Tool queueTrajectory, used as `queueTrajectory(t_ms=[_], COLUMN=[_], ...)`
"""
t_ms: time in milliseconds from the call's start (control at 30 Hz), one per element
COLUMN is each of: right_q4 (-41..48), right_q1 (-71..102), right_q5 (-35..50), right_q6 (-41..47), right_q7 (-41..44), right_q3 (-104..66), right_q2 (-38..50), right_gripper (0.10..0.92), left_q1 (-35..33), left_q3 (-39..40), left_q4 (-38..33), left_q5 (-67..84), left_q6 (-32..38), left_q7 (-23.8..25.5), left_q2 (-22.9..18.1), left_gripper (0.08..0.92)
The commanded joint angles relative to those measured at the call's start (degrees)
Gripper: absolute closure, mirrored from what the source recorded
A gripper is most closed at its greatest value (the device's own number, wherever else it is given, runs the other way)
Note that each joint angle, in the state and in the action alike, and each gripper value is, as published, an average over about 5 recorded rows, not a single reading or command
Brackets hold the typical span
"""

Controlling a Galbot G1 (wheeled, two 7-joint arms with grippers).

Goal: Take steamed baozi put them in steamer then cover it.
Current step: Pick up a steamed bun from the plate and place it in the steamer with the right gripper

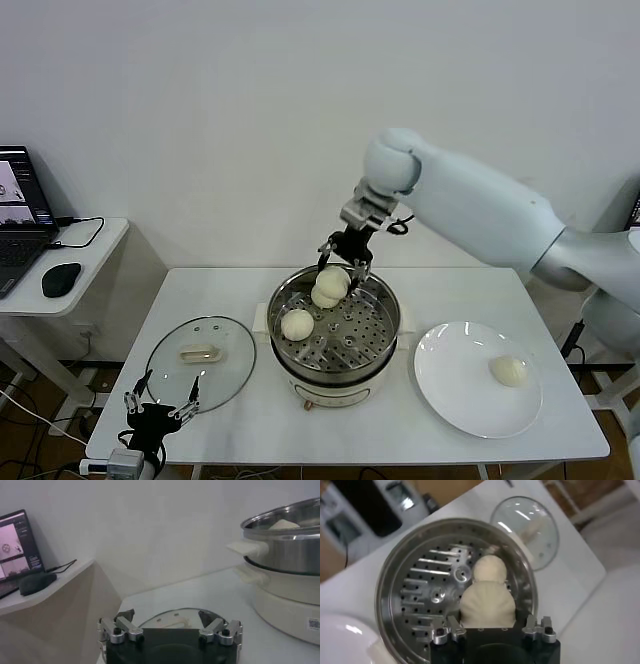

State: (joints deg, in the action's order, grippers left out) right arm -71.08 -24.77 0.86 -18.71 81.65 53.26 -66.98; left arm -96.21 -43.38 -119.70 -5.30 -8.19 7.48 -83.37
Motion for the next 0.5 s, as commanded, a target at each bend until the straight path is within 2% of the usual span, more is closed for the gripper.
queueTrajectory(t_ms=[33, 500], right_q4=[-10.4, -12.8], right_q1=[1.4, 5.0], right_q5=[-10.8, -16.1], right_q6=[-7.6, -8.6], right_q7=[-1.4, -1.5], right_q3=[4.0, 5.8], right_q2=[-1.6, -2.9], right_gripper=[0.364, 0.363], left_q1=[0.0, -0.3], left_q3=[0.0, -0.1], left_q4=[0.1, -0.1], left_q5=[-0.1, 0.3], left_q6=[0.1, 0.2], left_q7=[-0.1, -0.2], left_q2=[-0.1, -0.4], left_gripper=[0.177, 0.177])
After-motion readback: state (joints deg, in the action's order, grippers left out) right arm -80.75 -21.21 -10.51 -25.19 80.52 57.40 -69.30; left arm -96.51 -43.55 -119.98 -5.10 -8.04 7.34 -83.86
